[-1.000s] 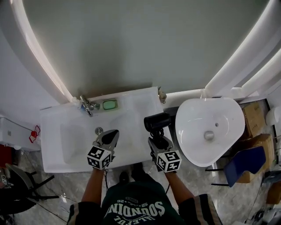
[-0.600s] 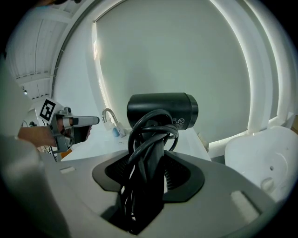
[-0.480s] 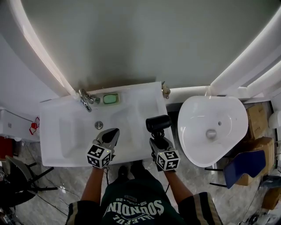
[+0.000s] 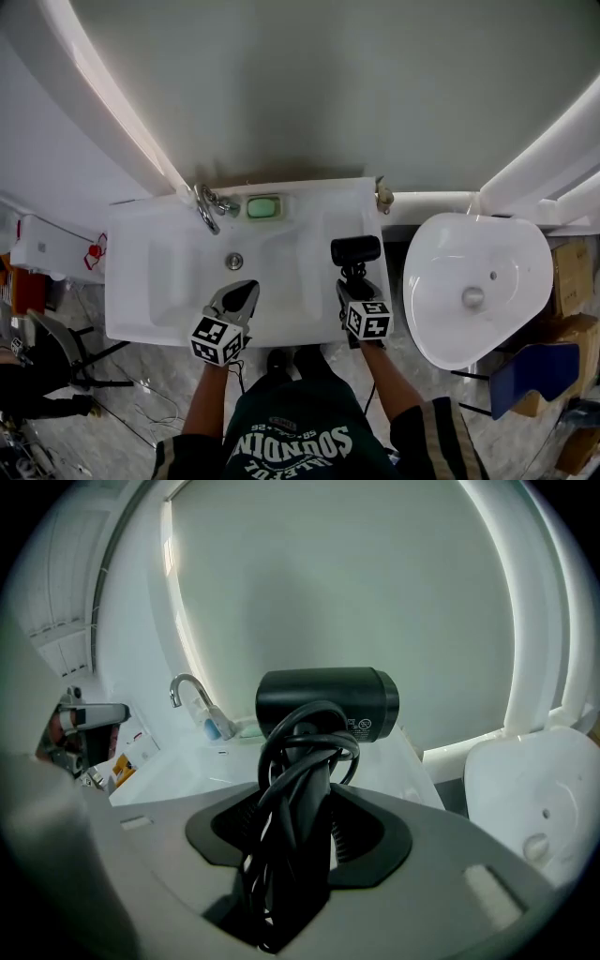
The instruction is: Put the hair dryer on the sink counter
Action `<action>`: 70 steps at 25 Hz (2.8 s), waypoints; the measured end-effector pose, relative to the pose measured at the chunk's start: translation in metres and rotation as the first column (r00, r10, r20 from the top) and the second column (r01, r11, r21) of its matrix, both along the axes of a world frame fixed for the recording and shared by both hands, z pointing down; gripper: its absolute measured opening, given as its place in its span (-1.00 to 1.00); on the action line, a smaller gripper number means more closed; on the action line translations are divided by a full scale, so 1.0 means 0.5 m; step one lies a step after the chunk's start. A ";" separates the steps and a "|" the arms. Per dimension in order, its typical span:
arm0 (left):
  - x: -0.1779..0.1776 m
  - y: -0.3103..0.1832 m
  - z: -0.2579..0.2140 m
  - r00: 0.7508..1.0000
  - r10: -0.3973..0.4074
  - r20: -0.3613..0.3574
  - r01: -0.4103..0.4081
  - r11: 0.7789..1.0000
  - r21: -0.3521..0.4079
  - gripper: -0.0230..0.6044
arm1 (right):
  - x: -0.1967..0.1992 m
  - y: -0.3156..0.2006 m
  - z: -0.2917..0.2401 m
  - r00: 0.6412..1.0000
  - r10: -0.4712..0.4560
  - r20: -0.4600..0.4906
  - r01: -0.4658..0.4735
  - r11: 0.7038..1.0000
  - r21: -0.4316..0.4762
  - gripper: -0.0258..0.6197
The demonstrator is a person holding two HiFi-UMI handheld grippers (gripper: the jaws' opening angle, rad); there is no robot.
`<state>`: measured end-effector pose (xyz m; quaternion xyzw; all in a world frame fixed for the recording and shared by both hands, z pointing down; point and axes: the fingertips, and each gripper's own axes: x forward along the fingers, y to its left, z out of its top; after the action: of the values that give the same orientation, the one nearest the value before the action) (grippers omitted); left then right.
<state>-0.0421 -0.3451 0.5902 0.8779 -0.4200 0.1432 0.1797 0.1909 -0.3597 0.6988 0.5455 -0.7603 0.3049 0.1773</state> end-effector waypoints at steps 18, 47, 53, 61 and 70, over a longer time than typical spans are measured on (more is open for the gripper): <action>-0.113 -0.027 0.026 0.993 -0.120 0.014 0.120 0.992 -0.045 -0.76 | -0.016 -0.143 0.146 0.995 0.021 -0.096 -0.038 0.983 -0.181 -0.32; -0.112 -0.016 0.009 0.997 -0.068 -0.025 0.068 0.998 -0.013 -0.76 | -0.010 -0.114 0.124 0.983 0.041 -0.178 -0.078 0.976 -0.204 -0.22; -0.106 -0.002 -0.010 0.999 -0.040 -0.036 0.041 0.999 0.023 -0.76 | -0.020 -0.088 0.041 0.990 0.068 -0.122 -0.081 0.991 -0.103 -0.27; -0.090 0.005 -0.045 0.998 -0.005 -0.056 0.009 0.997 0.080 -0.76 | -0.077 -0.055 -0.116 0.995 -0.007 -0.097 0.016 0.996 0.086 -0.91; -0.078 0.006 -0.084 0.997 0.026 -0.067 -0.017 0.991 0.132 -0.76 | -0.140 -0.027 -0.344 0.999 -0.050 -0.011 0.051 0.927 0.372 -0.91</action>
<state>-0.0811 -0.3423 0.5482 0.8967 -0.4127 0.0871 0.1341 0.1208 -0.3735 0.5266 0.5496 -0.8180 0.1504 0.0790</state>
